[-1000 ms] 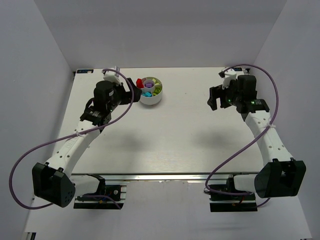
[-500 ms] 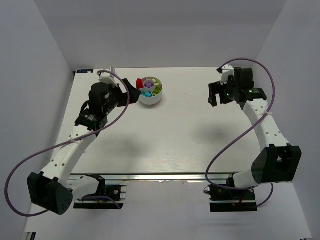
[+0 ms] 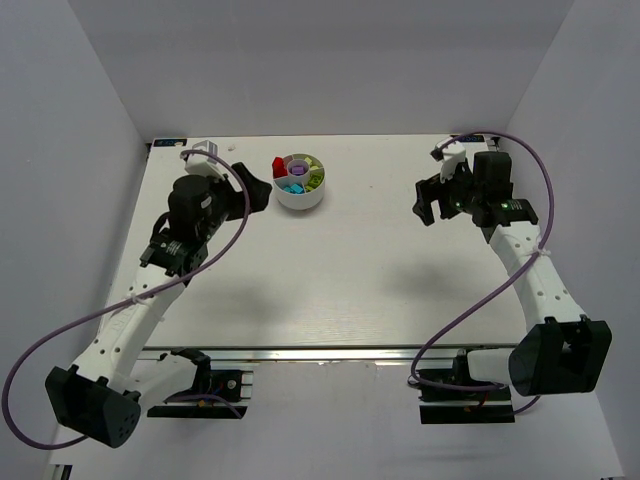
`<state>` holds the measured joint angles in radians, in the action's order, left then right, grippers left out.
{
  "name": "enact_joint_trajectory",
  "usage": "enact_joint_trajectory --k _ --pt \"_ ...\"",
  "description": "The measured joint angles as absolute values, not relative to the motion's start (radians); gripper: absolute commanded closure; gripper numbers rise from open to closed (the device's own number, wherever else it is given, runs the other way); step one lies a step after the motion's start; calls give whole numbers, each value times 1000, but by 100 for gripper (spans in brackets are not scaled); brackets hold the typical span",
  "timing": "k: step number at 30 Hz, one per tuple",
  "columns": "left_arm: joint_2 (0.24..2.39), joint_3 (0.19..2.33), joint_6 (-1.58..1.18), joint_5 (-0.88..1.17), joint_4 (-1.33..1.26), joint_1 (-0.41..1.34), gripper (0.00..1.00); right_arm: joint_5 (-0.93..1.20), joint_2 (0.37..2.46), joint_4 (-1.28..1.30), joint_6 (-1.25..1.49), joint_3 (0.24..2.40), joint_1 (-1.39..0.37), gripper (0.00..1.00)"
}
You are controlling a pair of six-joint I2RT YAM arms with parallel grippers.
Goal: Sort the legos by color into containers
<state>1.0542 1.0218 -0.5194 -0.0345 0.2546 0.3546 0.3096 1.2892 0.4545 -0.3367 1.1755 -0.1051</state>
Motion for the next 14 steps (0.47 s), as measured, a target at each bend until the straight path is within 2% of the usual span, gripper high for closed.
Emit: enact_joint_trajectory --k 14 --pt "1010 1008 -516 -43 257 355 2 343 1238 407 -318 1129 -105 11"
